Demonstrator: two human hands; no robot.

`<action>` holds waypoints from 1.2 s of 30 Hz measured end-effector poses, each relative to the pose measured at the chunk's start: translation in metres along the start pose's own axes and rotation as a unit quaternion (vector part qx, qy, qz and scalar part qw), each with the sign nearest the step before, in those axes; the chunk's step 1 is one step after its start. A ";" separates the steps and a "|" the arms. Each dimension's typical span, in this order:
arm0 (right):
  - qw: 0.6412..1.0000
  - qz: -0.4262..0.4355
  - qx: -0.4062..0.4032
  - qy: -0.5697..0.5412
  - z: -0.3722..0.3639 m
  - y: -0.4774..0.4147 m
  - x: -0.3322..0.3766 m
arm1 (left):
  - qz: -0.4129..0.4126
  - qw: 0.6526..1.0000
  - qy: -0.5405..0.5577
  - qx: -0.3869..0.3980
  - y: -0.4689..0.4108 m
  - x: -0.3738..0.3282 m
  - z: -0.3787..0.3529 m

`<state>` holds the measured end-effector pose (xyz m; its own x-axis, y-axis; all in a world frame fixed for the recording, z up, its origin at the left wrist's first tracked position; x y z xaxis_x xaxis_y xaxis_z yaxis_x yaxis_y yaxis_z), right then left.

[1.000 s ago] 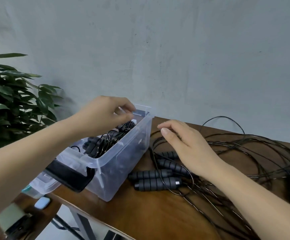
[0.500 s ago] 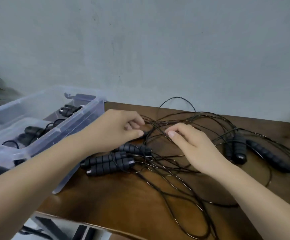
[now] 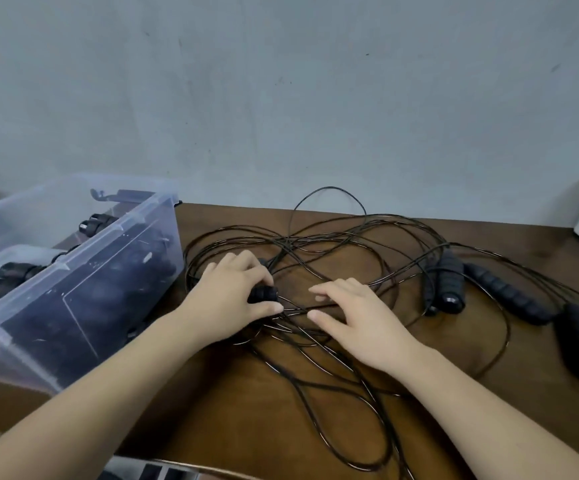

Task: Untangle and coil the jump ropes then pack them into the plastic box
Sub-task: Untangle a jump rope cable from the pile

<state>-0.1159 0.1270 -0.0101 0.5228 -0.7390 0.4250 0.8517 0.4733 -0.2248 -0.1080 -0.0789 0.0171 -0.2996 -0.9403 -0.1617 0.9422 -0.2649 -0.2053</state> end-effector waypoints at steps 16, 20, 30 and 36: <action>0.931 -0.001 -0.365 -0.007 0.078 0.026 0.001 | -0.053 0.971 0.094 -0.215 -0.046 -0.033 0.064; 0.919 0.054 -0.392 -0.001 0.083 0.041 0.017 | 0.019 0.943 0.203 -0.264 -0.063 -0.043 0.089; 0.925 -0.133 -0.039 -0.355 0.023 0.021 -0.004 | 0.082 0.853 0.473 -0.205 -0.063 -0.066 0.013; 0.873 -0.112 0.124 -0.459 0.012 0.024 0.004 | -0.133 0.898 0.357 -0.221 -0.046 -0.080 0.029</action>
<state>-0.0939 0.1407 -0.0033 -0.0003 -0.1854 0.9827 0.8359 0.5393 0.1019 -0.1226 0.0025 0.0679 -0.6737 -0.4371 -0.5958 0.7188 -0.2007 -0.6656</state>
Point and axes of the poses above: each hand's wrist, its own y-axis away from the middle knuckle, its own z-axis out of the back of the hand, x = y × z, the point moved 8 cm from there along -y, towards the middle knuckle, and after that the axes turned 4 degrees about -z, right-handed, at the moved point
